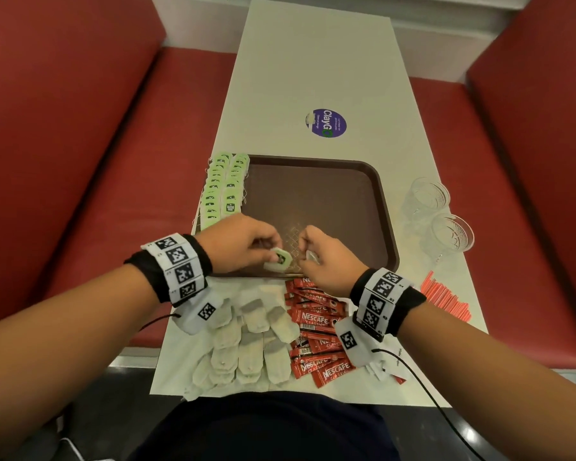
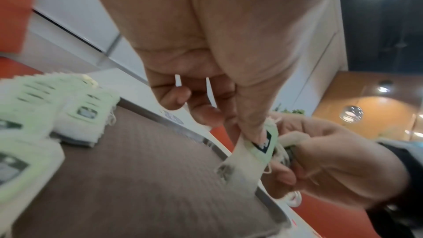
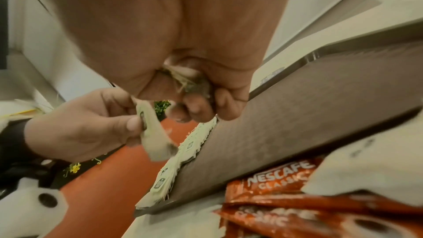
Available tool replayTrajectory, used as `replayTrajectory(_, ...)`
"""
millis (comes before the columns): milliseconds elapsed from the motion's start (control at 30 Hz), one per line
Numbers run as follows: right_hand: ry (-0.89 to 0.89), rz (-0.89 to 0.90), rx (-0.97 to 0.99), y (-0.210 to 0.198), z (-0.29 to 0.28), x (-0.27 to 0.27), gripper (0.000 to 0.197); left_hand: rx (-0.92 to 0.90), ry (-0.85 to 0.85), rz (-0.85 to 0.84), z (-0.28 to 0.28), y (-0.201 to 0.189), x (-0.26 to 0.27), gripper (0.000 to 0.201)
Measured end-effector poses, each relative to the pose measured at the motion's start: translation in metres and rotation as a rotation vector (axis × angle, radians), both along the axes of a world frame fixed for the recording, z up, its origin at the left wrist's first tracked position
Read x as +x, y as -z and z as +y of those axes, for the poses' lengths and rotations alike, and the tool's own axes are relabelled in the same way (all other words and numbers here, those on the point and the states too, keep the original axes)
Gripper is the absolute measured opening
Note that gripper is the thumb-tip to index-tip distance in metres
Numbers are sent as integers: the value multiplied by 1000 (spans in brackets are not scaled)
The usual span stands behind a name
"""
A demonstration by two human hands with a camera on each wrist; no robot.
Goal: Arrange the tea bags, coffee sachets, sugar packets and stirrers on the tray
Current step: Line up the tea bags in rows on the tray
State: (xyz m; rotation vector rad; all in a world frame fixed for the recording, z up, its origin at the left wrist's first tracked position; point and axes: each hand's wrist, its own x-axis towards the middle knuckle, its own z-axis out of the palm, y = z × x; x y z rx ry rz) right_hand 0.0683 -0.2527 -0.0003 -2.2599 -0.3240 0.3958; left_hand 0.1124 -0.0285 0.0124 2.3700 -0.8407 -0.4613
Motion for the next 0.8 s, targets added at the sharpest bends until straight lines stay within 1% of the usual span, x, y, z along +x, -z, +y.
replayTrajectory(67,-38,18,4,-1,10,5,22,-76,-84,15,9,-3,6,10)
replayTrajectory(133,-71,-2,5,-1,20,11,25,-121,-131,36,14,-6,9,11)
replayTrajectory(200,-85,-76,-2,0,31,18,16,-153,-147,43,18,-7,11,11)
replayTrajectory(233,-84,-108,-7,1,35,23,11,-161,-151,35,19,-8,13,10)
replayTrajectory(300,-69,-134,-9,4,42,29,9,-158,-164,11,24,-10,16,8)
replayTrajectory(367,-60,-115,-1,6,46,34,7,-143,-183,-3,29,-11,19,7)
replayTrajectory(433,-52,-73,-28,8,49,37,10,-129,-240,-19,35,-9,24,7)
replayTrajectory(500,-48,-2,-52,8,50,38,21,-87,-335,-18,43,-6,32,8)
replayTrajectory(567,-57,68,-38,9,49,39,31,37,-383,31,51,2,41,10)
replayTrajectory(633,-47,99,-50,10,46,40,31,161,-395,101,55,16,49,12)
replayTrajectory(667,-33,99,-68,10,45,41,29,190,-414,122,55,23,53,13)
replayTrajectory(800,-2,62,-111,14,41,43,24,199,-546,112,54,43,72,17)
